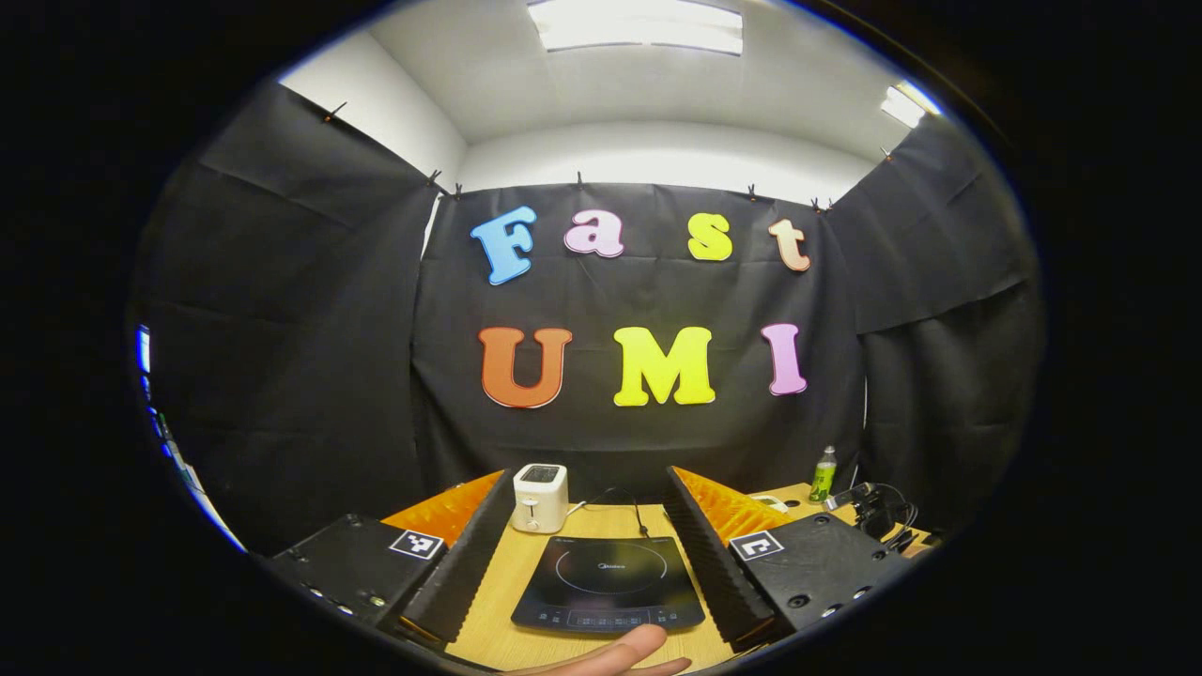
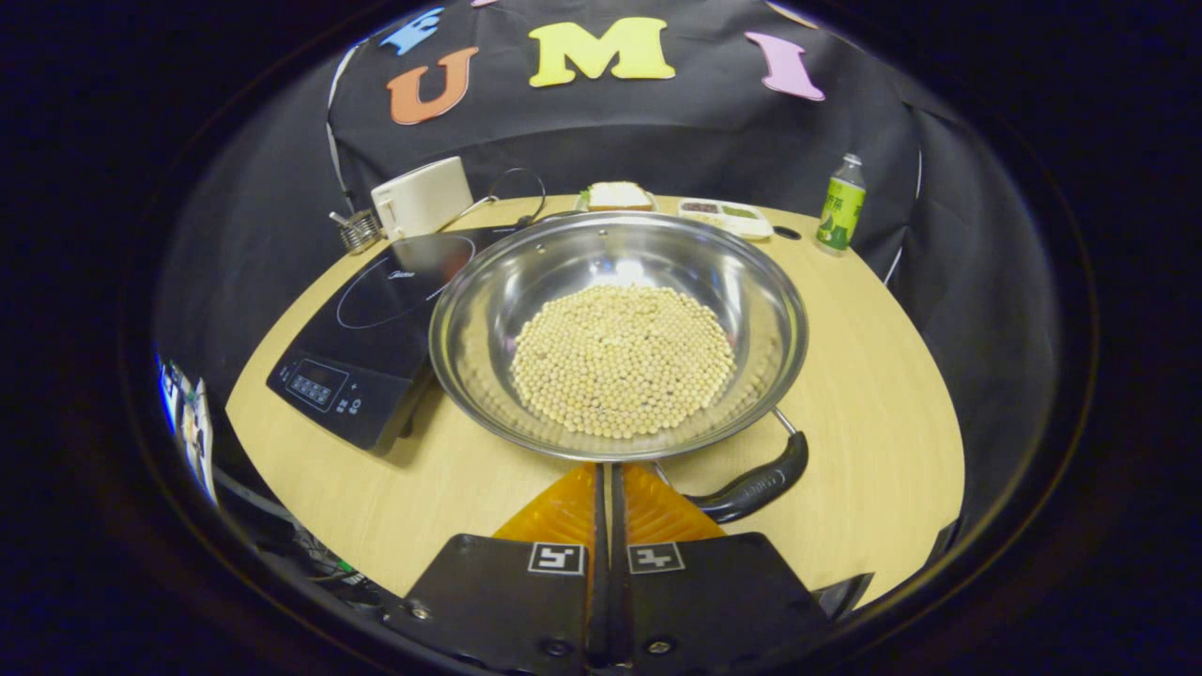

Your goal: First push the handle of the pot to place it horizontally, then grasp the pot with both hands and set it on the induction cooktop.

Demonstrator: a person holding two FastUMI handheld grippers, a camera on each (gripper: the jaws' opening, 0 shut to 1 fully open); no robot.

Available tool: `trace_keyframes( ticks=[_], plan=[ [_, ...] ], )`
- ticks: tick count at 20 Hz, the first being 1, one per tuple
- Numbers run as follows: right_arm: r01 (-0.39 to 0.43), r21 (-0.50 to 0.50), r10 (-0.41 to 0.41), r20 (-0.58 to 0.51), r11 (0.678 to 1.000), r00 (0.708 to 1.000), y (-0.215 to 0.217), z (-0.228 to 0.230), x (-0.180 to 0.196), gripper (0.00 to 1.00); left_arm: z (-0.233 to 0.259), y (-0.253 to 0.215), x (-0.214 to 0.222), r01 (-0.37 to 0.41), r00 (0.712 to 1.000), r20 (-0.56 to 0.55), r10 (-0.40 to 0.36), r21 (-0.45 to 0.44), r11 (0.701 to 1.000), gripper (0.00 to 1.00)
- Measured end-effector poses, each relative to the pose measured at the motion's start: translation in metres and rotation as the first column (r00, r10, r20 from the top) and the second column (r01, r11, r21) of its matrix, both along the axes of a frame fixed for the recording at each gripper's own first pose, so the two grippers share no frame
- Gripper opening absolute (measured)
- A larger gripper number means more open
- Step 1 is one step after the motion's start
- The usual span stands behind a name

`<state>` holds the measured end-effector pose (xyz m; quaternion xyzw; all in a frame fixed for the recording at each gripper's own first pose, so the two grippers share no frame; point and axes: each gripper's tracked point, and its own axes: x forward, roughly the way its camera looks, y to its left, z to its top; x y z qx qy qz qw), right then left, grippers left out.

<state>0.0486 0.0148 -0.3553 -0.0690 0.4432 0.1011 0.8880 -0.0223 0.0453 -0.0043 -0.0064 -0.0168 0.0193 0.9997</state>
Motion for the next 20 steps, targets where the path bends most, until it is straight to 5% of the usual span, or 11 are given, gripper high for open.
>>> trace_keyframes(
  ticks=[7,20],
  plan=[
    [0.041,-0.071,-0.040,0.011,0.997,0.999,-0.053,0.005,0.012,0.04,0.002,-0.002,0.001,-0.028,0.999,-0.015,0.028,0.047,0.999,0.94],
    [0.103,-0.110,-0.095,0.081,0.989,0.992,-0.118,0.011,0.059,0.01,-0.018,-0.031,0.021,0.042,0.996,-0.079,-0.040,0.020,0.999,0.95]
  ],
)
